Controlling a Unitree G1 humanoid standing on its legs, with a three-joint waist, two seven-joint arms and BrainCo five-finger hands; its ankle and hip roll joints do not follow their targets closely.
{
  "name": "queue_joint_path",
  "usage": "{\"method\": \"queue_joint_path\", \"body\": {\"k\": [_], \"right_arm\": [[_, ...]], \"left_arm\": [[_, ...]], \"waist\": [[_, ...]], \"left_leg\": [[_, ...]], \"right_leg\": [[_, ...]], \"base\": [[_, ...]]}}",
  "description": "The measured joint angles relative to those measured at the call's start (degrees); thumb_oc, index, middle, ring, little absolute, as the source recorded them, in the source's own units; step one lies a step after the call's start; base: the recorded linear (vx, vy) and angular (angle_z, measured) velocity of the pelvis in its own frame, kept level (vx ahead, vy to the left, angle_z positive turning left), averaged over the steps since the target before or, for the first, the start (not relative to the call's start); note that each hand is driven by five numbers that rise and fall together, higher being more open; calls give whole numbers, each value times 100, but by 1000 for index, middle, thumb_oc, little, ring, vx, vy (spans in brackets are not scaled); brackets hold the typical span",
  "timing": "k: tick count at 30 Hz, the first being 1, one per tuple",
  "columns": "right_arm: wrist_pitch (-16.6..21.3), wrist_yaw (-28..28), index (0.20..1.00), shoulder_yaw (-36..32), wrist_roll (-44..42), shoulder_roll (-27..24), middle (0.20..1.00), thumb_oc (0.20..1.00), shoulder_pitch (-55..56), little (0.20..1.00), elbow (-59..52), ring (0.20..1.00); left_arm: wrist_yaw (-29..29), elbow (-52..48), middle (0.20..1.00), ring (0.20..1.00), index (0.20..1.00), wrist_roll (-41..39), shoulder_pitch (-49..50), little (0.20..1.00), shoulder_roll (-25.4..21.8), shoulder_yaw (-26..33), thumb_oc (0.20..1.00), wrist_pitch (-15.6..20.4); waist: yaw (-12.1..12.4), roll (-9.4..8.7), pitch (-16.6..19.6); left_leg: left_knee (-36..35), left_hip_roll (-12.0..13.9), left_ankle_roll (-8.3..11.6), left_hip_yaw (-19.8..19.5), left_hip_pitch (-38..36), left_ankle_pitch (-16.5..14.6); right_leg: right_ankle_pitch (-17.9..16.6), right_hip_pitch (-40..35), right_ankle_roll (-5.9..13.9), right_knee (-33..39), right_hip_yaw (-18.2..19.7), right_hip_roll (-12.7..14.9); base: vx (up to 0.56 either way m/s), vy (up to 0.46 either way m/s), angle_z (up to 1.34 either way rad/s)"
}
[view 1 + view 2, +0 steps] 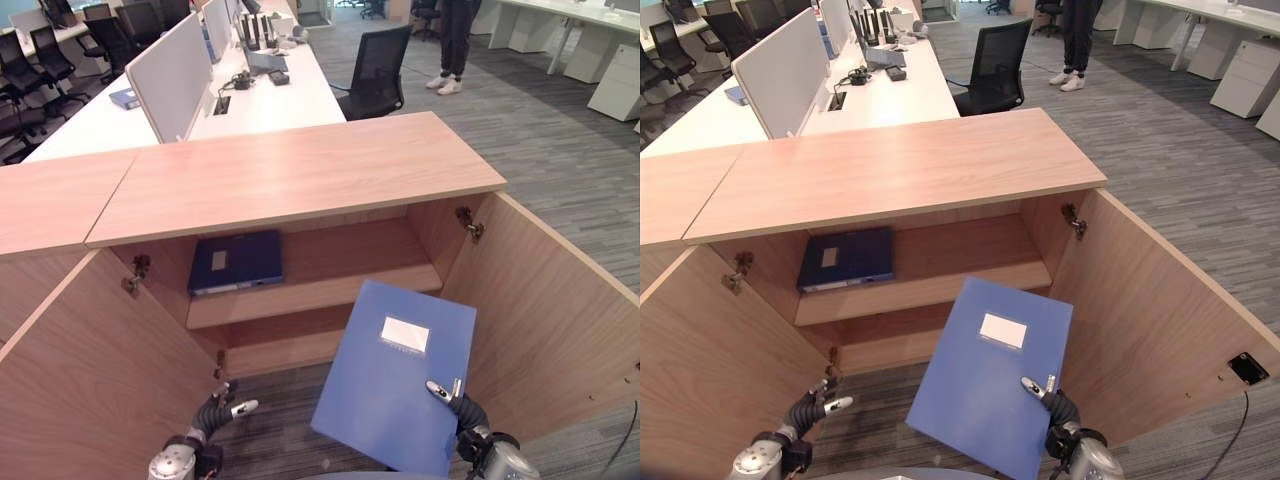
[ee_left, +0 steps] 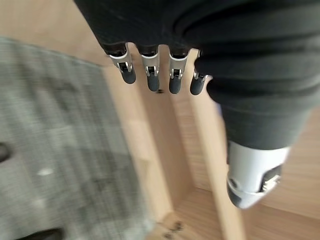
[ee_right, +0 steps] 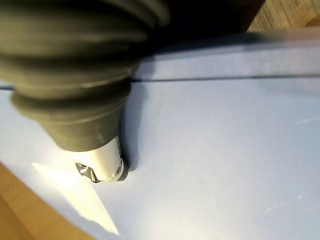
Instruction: Put the empty folder in the office cabinet
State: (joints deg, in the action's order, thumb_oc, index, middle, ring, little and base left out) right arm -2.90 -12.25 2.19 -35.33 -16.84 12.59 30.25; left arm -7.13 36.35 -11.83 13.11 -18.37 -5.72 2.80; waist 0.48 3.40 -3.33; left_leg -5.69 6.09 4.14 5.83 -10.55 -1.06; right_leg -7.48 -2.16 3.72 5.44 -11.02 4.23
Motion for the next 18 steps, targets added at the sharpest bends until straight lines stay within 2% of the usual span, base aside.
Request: {"method": "queue_joint_path", "body": {"k": [2, 3, 4, 5, 8, 9, 10, 11, 12, 13, 14, 15, 16, 18], "right_arm": [[35, 45, 200, 13, -11, 2, 200, 200, -11, 200, 38, 200], [92, 81, 200, 27, -26, 7, 200, 200, -48, 200, 138, 200], [150, 140, 200, 13, -208, 70, 200, 200, -131, 200, 251, 200], [204, 188, 200, 24, -284, 88, 200, 200, -238, 200, 309, 200], [235, 240, 200, 35, -399, 135, 200, 200, -367, 200, 358, 200], [250, 250, 200, 34, -401, 134, 200, 200, -384, 200, 358, 200], [276, 291, 200, 37, -408, 98, 200, 200, -372, 200, 345, 200], [285, 322, 200, 44, -412, 21, 200, 200, -355, 200, 341, 200], [362, 321, 200, -11, -438, -208, 200, 200, -366, 200, 334, 200], [391, 404, 200, -107, -426, -132, 200, 200, -447, 200, 396, 200], [352, 439, 200, 31, -424, 1, 200, 200, -413, 200, 420, 200], [362, 426, 200, 6, -411, 2, 200, 200, -480, 200, 544, 200], [352, 452, 200, 29, -409, 11, 200, 200, -562, 200, 630, 200], [400, 463, 200, -51, -418, 40, 200, 200, -644, 200, 638, 200]], "left_arm": [[97, 200, 1000, 1000, 1000, 95, -68, 1000, 20, -97, 1000, 13], [147, 308, 1000, 1000, 1000, 140, -131, 1000, 44, -135, 1000, 36], [199, 735, 1000, 1000, 1000, 169, -523, 1000, 28, -178, 1000, 85], [261, 1110, 1000, 1000, 1000, 210, -838, 1000, 28, -219, 1000, 165], [316, 1522, 1000, 1000, 1000, 219, -1146, 1000, 35, -304, 1000, 185], [317, 1560, 1000, 1000, 1000, 220, -1126, 1000, 40, -319, 1000, 191], [316, 1716, 1000, 1000, 1000, 228, -1074, 1000, 88, -334, 1000, 169], [333, 1936, 1000, 1000, 1000, 240, -1104, 1000, 220, -330, 1000, 184], [352, 2039, 1000, 1000, 1000, 281, -1067, 1000, 437, -331, 1000, 171], [346, 1872, 1000, 1000, 1000, 355, -1046, 1000, 345, -338, 1000, 207], [367, 1739, 1000, 1000, 1000, 374, -985, 1000, 94, -323, 1000, 232], [373, 1889, 1000, 1000, 1000, 379, -1075, 1000, 94, -327, 1000, 206], [375, 2068, 1000, 1000, 1000, 377, -1077, 1000, 82, -320, 1000, 194], [387, 2204, 1000, 1000, 1000, 375, -1082, 1000, 93, -306, 1000, 169]], "waist": [[7, 4, 4], [10, 33, -40], [-11, -53, -75], [-14, -74, -256], [24, -291, -572], [16, -374, -647], [-1, -362, -667], [28, -154, -583], [53, 400, -539], [207, 354, -593], [260, -247, -572], [189, -266, -649], [339, -356, -630], [480, -451, -802]], "left_leg": [[3, 40, 27, -4, 0, 11], [93, 80, 133, 3, 34, 82], [453, 83, 160, -152, 341, 6], [833, 143, 229, -237, 632, -48], [2312, 110, 292, -80, 1352, -33], [2562, 107, 331, -28, 1564, -24], [2144, 77, 305, 109, 1540, -40], [1600, 141, 135, 72, 1507, -163], [1079, 657, 34, -36, 1633, -344], [1123, 618, 366, -28, 1594, 166], [1285, 335, 427, 6, 1662, 175], [2009, 415, 492, -206, 2064, 118], [1677, 386, 564, -237, 2204, 78], [547, 364, 517, -135, 2219, 208]], "right_leg": [[7, -1, -10, 0, -4, -47], [11, 16, -16, -8, -25, -118], [58, 73, -79, -1, -32, -57], [76, 141, -123, -40, -71, -131], [110, 109, -172, 0, -66, 3], [136, 111, -206, 0, -60, 44], [228, 178, -126, 8, -81, 91], [353, 214, 28, -5, -92, -53], [670, 539, -334, -951, -140, -436], [1502, 917, -267, -2937, -133, -310], [2384, 840, -481, -3120, 85, 36], [2402, 770, -536, -3037, 67, -35], [2344, 781, -483, -2839, 187, -41], [1862, 412, -522, -2049, 355, -87]], "base": [[-73, -83, 0], [-91, -119, 26], [9, -112, 46], [30, -124, 57], [85, -33, 7], [186, 20, -25], [254, 37, -30], [138, 27, -33], [232, 60, -31], [251, 63, -10], [335, 88, 37], [285, 81, 40], [201, 58, 25], [326, 120, -9]]}}
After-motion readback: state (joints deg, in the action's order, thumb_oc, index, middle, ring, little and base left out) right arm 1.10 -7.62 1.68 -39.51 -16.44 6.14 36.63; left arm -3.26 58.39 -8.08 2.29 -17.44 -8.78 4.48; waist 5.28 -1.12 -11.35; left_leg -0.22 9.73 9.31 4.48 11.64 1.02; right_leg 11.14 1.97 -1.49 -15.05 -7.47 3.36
